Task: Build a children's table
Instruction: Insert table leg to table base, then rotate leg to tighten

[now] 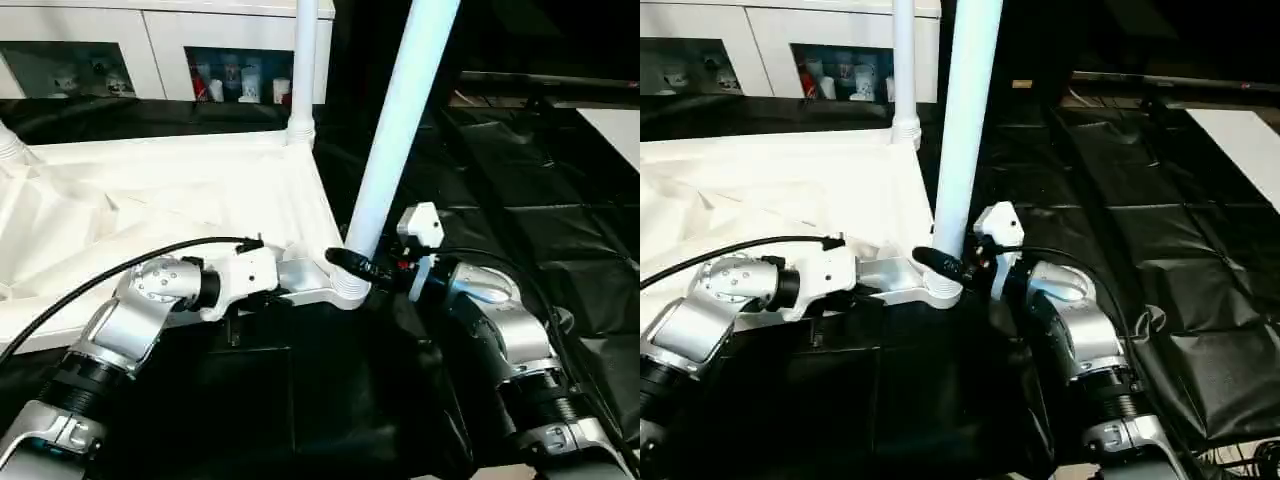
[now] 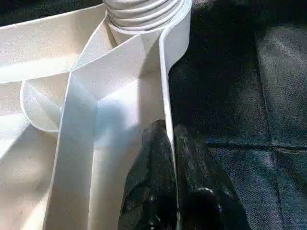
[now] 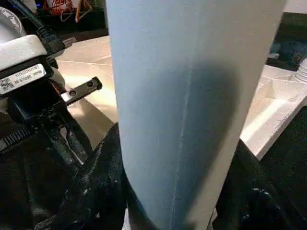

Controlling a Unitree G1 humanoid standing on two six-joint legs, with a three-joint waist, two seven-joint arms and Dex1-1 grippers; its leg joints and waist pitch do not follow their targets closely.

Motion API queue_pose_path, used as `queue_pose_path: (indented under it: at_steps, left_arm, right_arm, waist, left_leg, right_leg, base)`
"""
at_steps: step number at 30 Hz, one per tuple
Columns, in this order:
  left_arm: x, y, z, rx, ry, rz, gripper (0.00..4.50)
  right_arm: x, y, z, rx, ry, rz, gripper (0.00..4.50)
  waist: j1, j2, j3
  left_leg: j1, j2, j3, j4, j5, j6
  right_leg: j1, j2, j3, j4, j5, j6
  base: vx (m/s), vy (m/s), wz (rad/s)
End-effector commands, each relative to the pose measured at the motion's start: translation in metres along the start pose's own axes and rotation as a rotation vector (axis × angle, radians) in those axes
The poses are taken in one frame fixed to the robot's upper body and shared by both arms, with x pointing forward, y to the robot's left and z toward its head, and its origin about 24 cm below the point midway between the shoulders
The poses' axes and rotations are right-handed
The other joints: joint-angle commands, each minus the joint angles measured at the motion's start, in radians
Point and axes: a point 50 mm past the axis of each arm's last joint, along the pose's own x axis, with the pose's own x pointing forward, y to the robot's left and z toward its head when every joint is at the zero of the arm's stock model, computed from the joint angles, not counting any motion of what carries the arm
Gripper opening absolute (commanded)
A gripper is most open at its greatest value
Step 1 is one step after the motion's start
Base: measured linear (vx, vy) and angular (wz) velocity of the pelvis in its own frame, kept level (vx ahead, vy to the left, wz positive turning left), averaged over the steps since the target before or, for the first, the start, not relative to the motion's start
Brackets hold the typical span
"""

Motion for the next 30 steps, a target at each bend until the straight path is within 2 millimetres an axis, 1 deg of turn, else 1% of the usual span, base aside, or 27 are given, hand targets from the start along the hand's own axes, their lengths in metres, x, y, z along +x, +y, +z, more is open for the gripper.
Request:
queue_pose_path:
  at_steps: [1,2,3,5,8,9,10,11,12,13,14,15,16,17,18,19,20,21,22,23,24,25,26,27,28,29,30]
  left_arm:
    - [0.006,-0.004,-0.006,-0.043,-0.019,0.012,0.00]
    - [0.006,-0.004,-0.006,-0.043,-0.017,0.010,0.00]
    - [0.006,-0.002,-0.007,-0.049,-0.014,0.007,0.00]
    - [0.007,-0.001,-0.007,-0.063,-0.012,0.009,0.00]
    - [0.008,0.000,-0.007,-0.092,-0.018,0.020,0.00]
    - [0.010,0.002,-0.006,-0.108,-0.018,0.032,0.00]
    - [0.015,0.003,-0.004,-0.125,-0.011,0.056,0.00]
    - [0.017,0.003,-0.004,-0.130,-0.008,0.061,0.00]
    - [0.024,0.003,-0.001,-0.151,0.000,0.087,0.00]
    - [0.028,0.003,0.001,-0.164,0.002,0.099,0.00]
    - [0.035,0.003,0.003,-0.186,0.005,0.112,0.00]
    - [0.040,0.004,0.006,-0.202,0.008,0.125,0.00]
    - [0.046,0.004,0.010,-0.225,0.007,0.143,0.00]
    - [0.050,0.005,0.013,-0.240,0.007,0.154,0.00]
    - [0.053,0.005,0.014,-0.251,0.009,0.162,0.00]
    - [0.063,0.006,0.021,-0.291,0.016,0.191,0.00]
    - [0.073,0.007,0.027,-0.319,0.019,0.207,0.00]
    - [0.080,0.007,0.033,-0.339,0.013,0.216,0.00]
    - [0.080,0.007,0.034,-0.341,0.012,0.216,0.00]
    - [0.089,0.007,0.043,-0.357,0.001,0.222,0.00]
    - [0.095,0.008,0.050,-0.362,0.003,0.232,0.00]
    - [0.095,0.008,0.050,-0.362,0.004,0.233,0.00]
    - [0.097,0.008,0.052,-0.362,0.006,0.236,0.00]
    - [0.097,0.008,0.051,-0.353,0.020,0.245,0.00]
    - [0.097,0.008,0.051,-0.353,0.020,0.245,0.00]
    - [0.097,0.009,0.049,-0.342,0.032,0.253,0.00]
    - [0.095,0.010,0.047,-0.324,0.048,0.260,0.00]
  right_arm:
    - [-0.006,0.012,-0.048,0.123,0.201,0.003,1.84]
    - [-0.005,0.012,-0.048,0.119,0.200,-0.003,1.84]
    - [-0.005,0.010,-0.049,0.108,0.204,-0.025,1.84]
    - [-0.005,0.007,-0.053,0.102,0.232,-0.081,1.84]
    - [-0.005,0.003,-0.057,0.097,0.258,-0.160,1.84]
    - [-0.004,0.001,-0.058,0.098,0.265,-0.214,1.84]
    - [-0.001,-0.001,-0.060,0.115,0.270,-0.295,1.84]
    - [0.000,-0.001,-0.060,0.119,0.270,-0.312,1.84]
    - [0.003,-0.002,-0.061,0.137,0.272,-0.379,1.84]
    - [0.005,-0.002,-0.062,0.145,0.272,-0.410,1.84]
    - [0.007,-0.003,-0.063,0.163,0.273,-0.457,1.84]
    - [0.009,-0.003,-0.064,0.180,0.275,-0.490,1.84]
    - [0.011,-0.004,-0.065,0.189,0.280,-0.518,1.84]
    - [0.012,-0.004,-0.066,0.194,0.283,-0.534,1.84]
    - [0.013,-0.004,-0.066,0.198,0.285,-0.544,1.84]
    - [0.017,-0.005,-0.068,0.225,0.289,-0.587,1.84]
    - [0.019,-0.007,-0.069,0.256,0.292,-0.632,1.84]
    - [0.021,-0.009,-0.070,0.276,0.299,-0.664,1.84]
    - [0.021,-0.009,-0.070,0.278,0.299,-0.667,1.84]
    - [0.024,-0.012,-0.069,0.288,0.304,-0.696,1.84]
    - [0.027,-0.014,-0.067,0.297,0.303,-0.720,1.84]
    - [0.027,-0.014,-0.067,0.298,0.303,-0.721,1.84]
    - [0.028,-0.015,-0.066,0.305,0.303,-0.728,1.84]
    - [0.029,-0.015,-0.066,0.313,0.301,-0.737,1.84]
    - [0.029,-0.015,-0.066,0.313,0.301,-0.737,1.84]
    - [0.031,-0.015,-0.065,0.315,0.301,-0.741,1.84]
    - [0.033,-0.015,-0.064,0.317,0.301,-0.741,1.84]
  waist:
    - [-0.007,0.001,-0.021]
    - [-0.010,-0.001,-0.021]
    - [-0.009,0.004,-0.021]
    - [-0.012,0.003,-0.020]
    - [-0.020,0.005,-0.015]
    - [-0.023,0.005,-0.013]
    - [-0.025,0.004,-0.014]
    - [-0.027,0.006,-0.013]
    - [-0.031,0.006,-0.013]
    - [-0.032,0.008,-0.015]
    - [-0.033,0.007,-0.015]
    - [-0.034,0.011,-0.018]
    - [-0.037,0.006,-0.017]
    - [-0.038,0.009,-0.016]
    - [-0.039,0.007,-0.013]
    - [-0.043,0.005,-0.013]
    - [-0.047,0.005,-0.013]
    - [-0.049,0.006,-0.013]
    - [-0.050,0.010,-0.011]
    - [-0.055,0.017,-0.007]
    - [-0.029,0.033,-0.017]
    - [0.005,0.032,-0.008]
    - [0.046,0.018,-0.022]
    - [-0.006,-0.056,-0.062]
    - [-0.006,-0.020,-0.023]
    - [-0.003,-0.012,-0.002]
    - [-0.010,-0.005,-0.002]
  left_leg:
    - [0.041,0.101,-0.063,-0.084,-0.392,-0.035]
    - [0.040,0.101,-0.064,-0.086,-0.404,-0.040]
    - [0.043,0.101,-0.065,-0.086,-0.419,-0.046]
    - [0.043,0.100,-0.067,-0.087,-0.440,-0.054]
    - [0.039,0.099,-0.078,-0.090,-0.486,-0.072]
    - [0.041,0.098,-0.082,-0.092,-0.518,-0.084]
    - [0.044,0.098,-0.084,-0.092,-0.535,-0.090]
    - [0.049,0.097,-0.087,-0.092,-0.568,-0.103]
    - [0.048,0.096,-0.092,-0.095,-0.591,-0.110]
    - [0.050,0.096,-0.091,-0.099,-0.594,-0.120]
    - [0.054,0.097,-0.091,-0.100,-0.603,-0.123]
    - [0.058,0.096,-0.090,-0.105,-0.613,-0.130]
    - [0.056,0.095,-0.088,-0.108,-0.615,-0.131]
    - [0.057,0.092,-0.089,-0.112,-0.635,-0.138]
    - [0.062,0.090,-0.089,-0.112,-0.670,-0.138]
    - [0.062,0.089,-0.090,-0.114,-0.686,-0.139]
    - [0.069,0.086,-0.091,-0.113,-0.720,-0.141]
    - [0.076,0.083,-0.091,-0.116,-0.763,-0.148]
    - [0.072,0.083,-0.092,-0.123,-0.785,-0.153]
    - [0.043,0.086,-0.084,-0.170,-0.852,-0.171]
    - [-0.021,0.090,-0.040,-0.259,-0.931,-0.202]
    - [-0.076,0.082,0.014,-0.310,-0.952,-0.215]
    - [-0.060,0.059,0.052,-0.293,-0.841,-0.222]
    - [0.119,0.016,-0.080,0.060,-0.174,-0.146]
    - [0.045,0.006,-0.146,0.088,-0.064,-0.073]
    - [-0.041,0.010,-0.192,0.097,-0.011,-0.080]
    - [-0.005,0.057,-0.191,0.056,-0.061,-0.119]
  right_leg:
    - [-0.018,-0.094,0.057,-0.113,-0.493,-0.120]
    - [-0.018,-0.092,0.056,-0.114,-0.506,-0.119]
    - [-0.021,-0.093,0.056,-0.115,-0.516,-0.116]
    - [-0.022,-0.093,0.056,-0.116,-0.535,-0.113]
    - [-0.024,-0.101,0.055,-0.122,-0.635,-0.095]
    - [-0.028,-0.100,0.054,-0.125,-0.678,-0.084]
    - [-0.030,-0.100,0.053,-0.125,-0.695,-0.079]
    - [-0.036,-0.099,0.051,-0.129,-0.723,-0.070]
    - [-0.032,-0.100,0.048,-0.131,-0.730,-0.064]
    - [-0.032,-0.097,0.047,-0.130,-0.699,-0.067]
    - [-0.033,-0.095,0.046,-0.131,-0.677,-0.070]
    - [-0.032,-0.090,0.043,-0.130,-0.629,-0.074]
    - [-0.030,-0.087,0.042,-0.130,-0.610,-0.075]
    - [-0.031,-0.085,0.040,-0.128,-0.587,-0.079]
    - [-0.036,-0.084,0.038,-0.133,-0.594,-0.073]
    - [-0.035,-0.084,0.035,-0.133,-0.596,-0.072]
    - [-0.038,-0.083,0.030,-0.135,-0.610,-0.071]
    - [-0.038,-0.077,0.020,-0.137,-0.595,-0.068]
    - [-0.033,-0.072,0.014,-0.133,-0.568,-0.069]
    - [-0.007,-0.044,-0.012,-0.101,-0.484,-0.074]
    - [0.063,0.002,-0.059,0.045,-0.290,-0.093]
    - [0.092,0.026,-0.085,0.120,-0.215,-0.088]
    - [0.086,0.022,-0.083,0.097,-0.186,-0.083]
    - [-0.060,-0.205,0.042,-0.145,-0.614,-0.103]
    - [-0.013,-0.243,0.080,-0.176,-0.680,-0.142]
    - [0.099,-0.218,0.027,-0.140,-0.657,-0.194]
    - [0.064,-0.196,0.001,-0.136,-0.609,-0.198]
  base:
    - [0.000,0.000,0.00]
    - [0.000,0.000,0.00]
    - [0.000,0.000,0.00]
    - [0.000,0.000,0.00]
    - [0.000,0.000,0.00]
    - [0.000,0.000,0.00]
    - [0.000,0.000,0.00]
    - [0.000,0.000,0.00]
    - [0.000,0.000,0.00]
    - [0.000,0.000,0.00]
    - [-0.048,0.060,-0.11]
    - [-0.048,0.060,-0.11]
    - [-0.051,0.072,-0.10]
    - [-0.055,0.080,-0.09]
    - [-0.055,0.080,-0.09]
    - [-0.056,0.084,-0.07]
    - [-0.064,0.086,-0.05]
    - [-0.064,0.086,-0.05]
    - [-0.067,0.084,-0.06]
    - [-0.086,0.086,-0.07]
    - [-0.086,0.086,-0.07]
    - [-0.129,0.039,0.24]
    - [-0.015,-0.090,0.33]
    - [-0.015,-0.090,0.33]
    - [0.098,-0.044,-0.29]
    - [-0.002,0.136,-0.38]
    - [-0.002,0.136,-0.38]
